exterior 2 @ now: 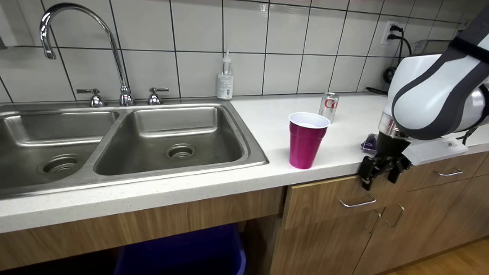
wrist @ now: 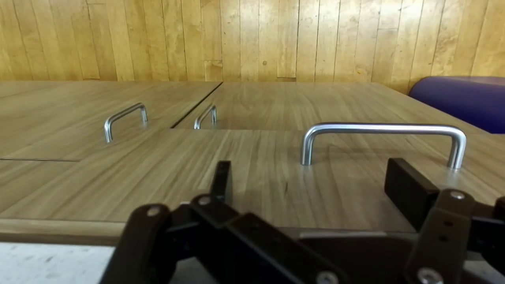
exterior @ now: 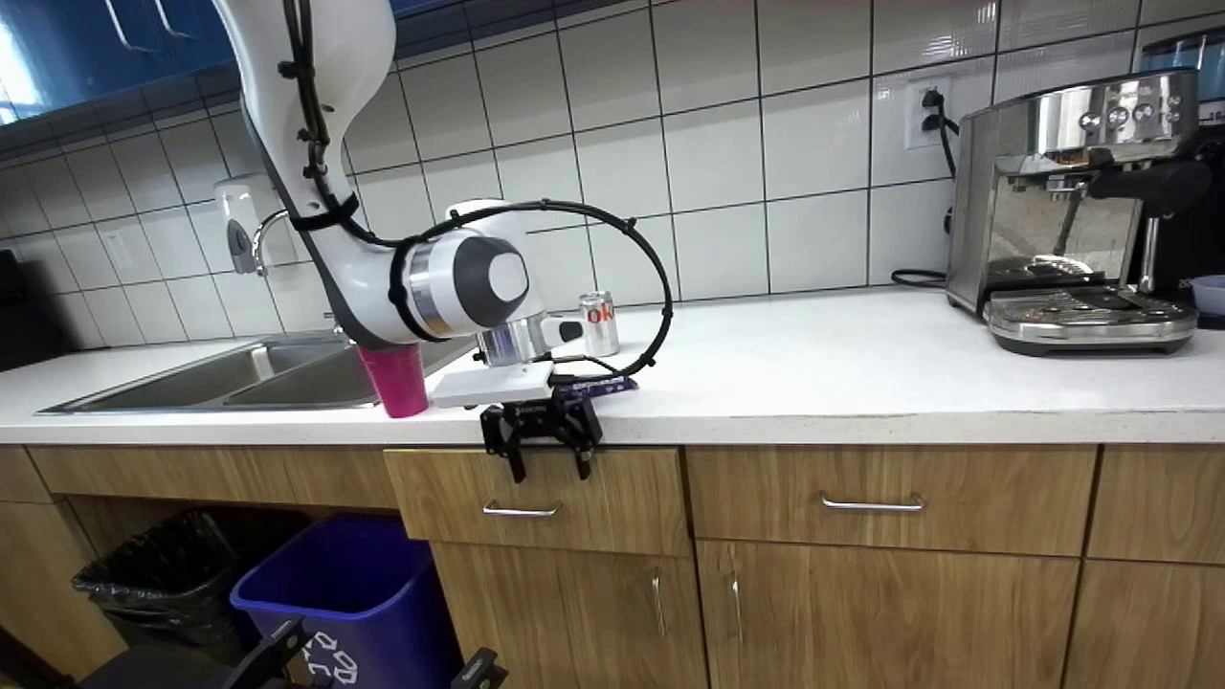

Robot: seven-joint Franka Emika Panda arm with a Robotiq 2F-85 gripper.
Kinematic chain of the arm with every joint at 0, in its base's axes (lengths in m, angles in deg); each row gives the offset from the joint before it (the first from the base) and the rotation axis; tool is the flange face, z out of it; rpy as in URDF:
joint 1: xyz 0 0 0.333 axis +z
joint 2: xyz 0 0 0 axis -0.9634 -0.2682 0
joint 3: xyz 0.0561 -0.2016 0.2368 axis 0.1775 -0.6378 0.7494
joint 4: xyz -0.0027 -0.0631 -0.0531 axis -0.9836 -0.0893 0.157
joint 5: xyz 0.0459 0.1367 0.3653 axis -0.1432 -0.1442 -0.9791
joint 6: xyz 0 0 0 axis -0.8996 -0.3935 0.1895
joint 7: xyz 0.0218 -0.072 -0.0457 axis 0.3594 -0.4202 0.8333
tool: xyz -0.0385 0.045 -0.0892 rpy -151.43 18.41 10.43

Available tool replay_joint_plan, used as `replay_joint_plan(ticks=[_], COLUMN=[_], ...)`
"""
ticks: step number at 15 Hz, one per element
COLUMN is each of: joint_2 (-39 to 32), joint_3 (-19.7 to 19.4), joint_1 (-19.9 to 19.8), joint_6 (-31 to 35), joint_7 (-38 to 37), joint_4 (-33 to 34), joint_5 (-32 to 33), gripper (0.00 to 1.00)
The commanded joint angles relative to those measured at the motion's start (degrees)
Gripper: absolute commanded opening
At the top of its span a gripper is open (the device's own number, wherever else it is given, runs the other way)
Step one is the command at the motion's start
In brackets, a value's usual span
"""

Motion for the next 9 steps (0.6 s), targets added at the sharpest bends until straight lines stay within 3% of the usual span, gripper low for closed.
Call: replay_joint_plan(ticks=[1, 9], joint_2=[3.11, 9.49], joint_3=[1.97, 4.18], joint_1=[-1.79, -3.44], joint_6=[0.79, 1.68], joint_7=[1.95, 4.17], joint_4=[-1.79, -7.65], joint_5=[-2.19, -6.1], gripper=[1.0, 1.0])
